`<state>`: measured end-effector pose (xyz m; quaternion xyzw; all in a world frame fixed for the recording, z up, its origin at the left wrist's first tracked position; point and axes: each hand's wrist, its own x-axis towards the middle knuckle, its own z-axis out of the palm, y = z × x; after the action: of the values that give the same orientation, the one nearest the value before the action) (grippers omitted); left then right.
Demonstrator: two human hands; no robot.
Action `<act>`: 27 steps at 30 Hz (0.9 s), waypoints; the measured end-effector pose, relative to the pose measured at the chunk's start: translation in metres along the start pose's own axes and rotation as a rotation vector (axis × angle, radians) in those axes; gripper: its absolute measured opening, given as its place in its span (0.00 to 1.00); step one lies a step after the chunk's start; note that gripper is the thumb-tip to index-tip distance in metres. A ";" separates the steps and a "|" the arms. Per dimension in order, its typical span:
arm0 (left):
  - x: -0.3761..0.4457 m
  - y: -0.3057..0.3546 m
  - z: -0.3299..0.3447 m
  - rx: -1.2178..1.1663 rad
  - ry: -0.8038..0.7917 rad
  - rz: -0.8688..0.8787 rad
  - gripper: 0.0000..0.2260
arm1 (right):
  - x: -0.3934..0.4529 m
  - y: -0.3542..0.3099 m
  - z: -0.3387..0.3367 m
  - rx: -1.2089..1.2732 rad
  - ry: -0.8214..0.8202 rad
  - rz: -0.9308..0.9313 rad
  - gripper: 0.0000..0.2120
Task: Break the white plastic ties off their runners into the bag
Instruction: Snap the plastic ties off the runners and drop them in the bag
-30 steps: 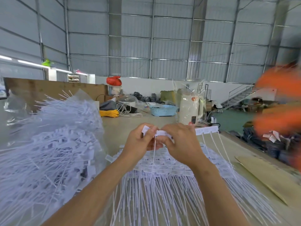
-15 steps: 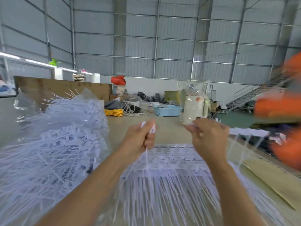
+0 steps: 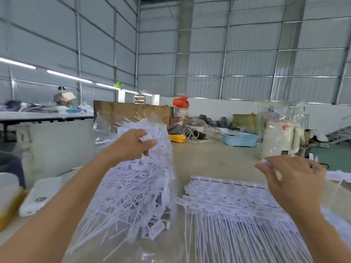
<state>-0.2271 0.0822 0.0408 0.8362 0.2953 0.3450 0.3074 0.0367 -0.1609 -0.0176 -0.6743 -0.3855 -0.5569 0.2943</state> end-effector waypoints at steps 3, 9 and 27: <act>0.011 -0.053 -0.002 0.291 0.009 0.003 0.11 | -0.001 -0.003 0.000 0.010 0.003 -0.021 0.16; 0.014 -0.072 0.023 0.854 0.128 -0.067 0.20 | 0.000 0.001 -0.003 0.014 -0.020 -0.017 0.17; -0.060 0.009 0.233 0.502 -0.647 0.515 0.29 | 0.063 -0.001 -0.048 0.250 -0.287 -0.233 0.12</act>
<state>-0.0832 -0.0376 -0.1097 0.9949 0.0423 0.0502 0.0768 0.0158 -0.1878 0.0534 -0.6559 -0.5647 -0.4332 0.2516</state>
